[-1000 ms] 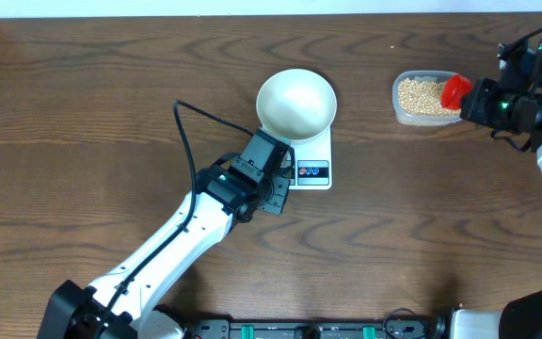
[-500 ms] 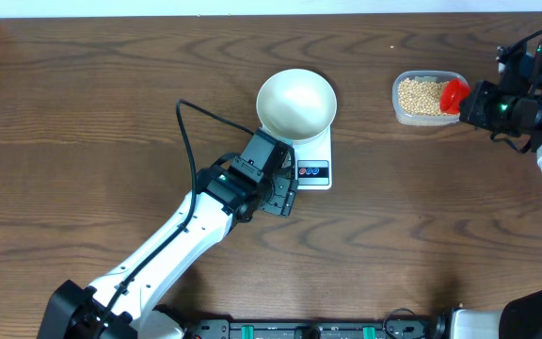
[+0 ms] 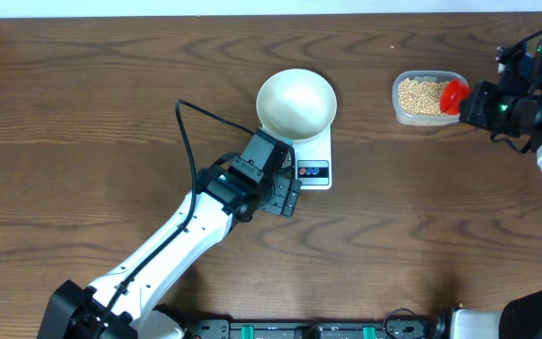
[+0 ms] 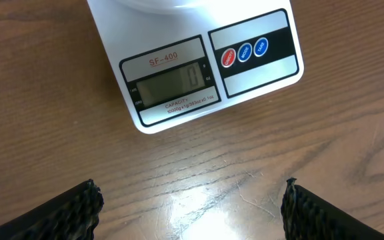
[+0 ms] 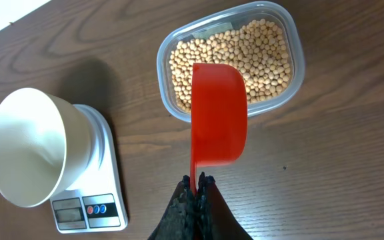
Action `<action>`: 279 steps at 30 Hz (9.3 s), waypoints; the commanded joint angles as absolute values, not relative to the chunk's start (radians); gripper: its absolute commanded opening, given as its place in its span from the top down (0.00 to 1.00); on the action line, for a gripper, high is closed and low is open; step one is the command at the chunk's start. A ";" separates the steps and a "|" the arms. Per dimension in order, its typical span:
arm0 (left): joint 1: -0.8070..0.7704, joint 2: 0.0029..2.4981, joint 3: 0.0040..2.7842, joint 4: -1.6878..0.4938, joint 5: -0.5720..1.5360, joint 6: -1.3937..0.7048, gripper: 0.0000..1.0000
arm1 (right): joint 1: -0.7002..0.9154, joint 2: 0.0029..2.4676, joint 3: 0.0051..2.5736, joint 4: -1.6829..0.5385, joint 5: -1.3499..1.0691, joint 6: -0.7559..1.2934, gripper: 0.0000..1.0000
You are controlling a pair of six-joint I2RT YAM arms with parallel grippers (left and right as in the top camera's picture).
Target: Scoop item into bowl and weigh 50g on scale
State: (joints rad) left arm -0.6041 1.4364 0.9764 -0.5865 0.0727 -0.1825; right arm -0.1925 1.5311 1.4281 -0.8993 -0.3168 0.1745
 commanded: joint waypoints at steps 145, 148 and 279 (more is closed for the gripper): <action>-0.555 1.429 0.969 -0.556 0.034 -0.177 0.00 | -0.136 2.114 1.851 -1.048 -0.221 -0.064 0.99; -0.555 1.429 0.969 -0.556 0.034 -0.177 0.00 | -0.136 2.140 1.851 -1.050 -0.257 -0.057 0.99; -0.555 1.429 0.969 -0.556 0.034 -0.177 0.00 | -0.345 2.212 1.724 -1.052 -0.796 -0.182 0.99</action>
State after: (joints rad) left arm -0.5571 1.4364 0.9764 -0.5560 0.0463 -0.1825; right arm -0.3241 2.1910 1.7569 -1.0580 -0.7067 -0.1524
